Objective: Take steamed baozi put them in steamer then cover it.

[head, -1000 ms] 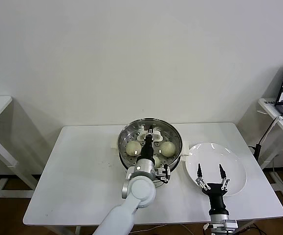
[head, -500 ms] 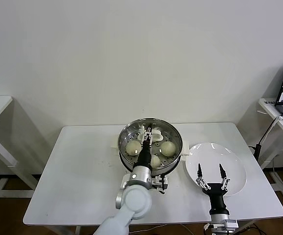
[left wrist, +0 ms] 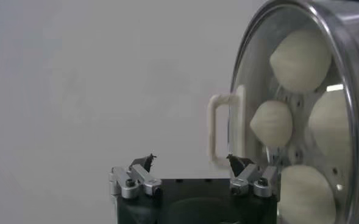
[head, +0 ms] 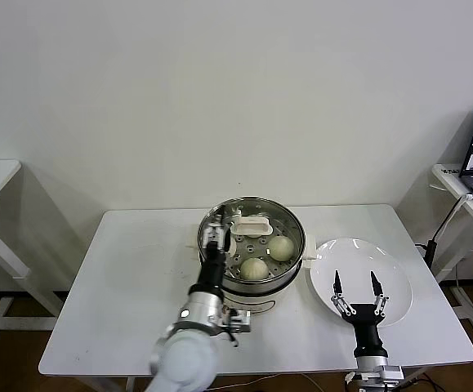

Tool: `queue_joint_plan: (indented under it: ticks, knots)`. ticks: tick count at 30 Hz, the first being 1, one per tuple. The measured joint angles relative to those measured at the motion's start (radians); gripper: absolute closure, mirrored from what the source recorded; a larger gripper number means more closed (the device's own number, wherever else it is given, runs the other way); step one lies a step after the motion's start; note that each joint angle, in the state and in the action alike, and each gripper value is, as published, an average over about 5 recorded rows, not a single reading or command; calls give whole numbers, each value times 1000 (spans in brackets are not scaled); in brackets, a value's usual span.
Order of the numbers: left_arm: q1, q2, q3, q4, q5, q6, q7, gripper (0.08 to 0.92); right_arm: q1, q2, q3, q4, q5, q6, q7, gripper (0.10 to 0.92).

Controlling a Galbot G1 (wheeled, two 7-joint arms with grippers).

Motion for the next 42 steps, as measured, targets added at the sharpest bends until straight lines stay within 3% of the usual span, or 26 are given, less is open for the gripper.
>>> queue_joint_plan:
  ticks: [8, 20, 42]
  knots:
    - [155, -9, -232, -115, -428, -149, -130, 177, -26, -12, 17, 74, 39, -69, -8, 203]
    - [333, -76, -565, -95, -976, -385, -169, 177, -46, -17, 20, 188, 82, -153, -18, 203]
    - [464, -108, -660, -85, -1172, -520, -190, 177, -70, -8, 12, 264, 59, -201, -10, 203]
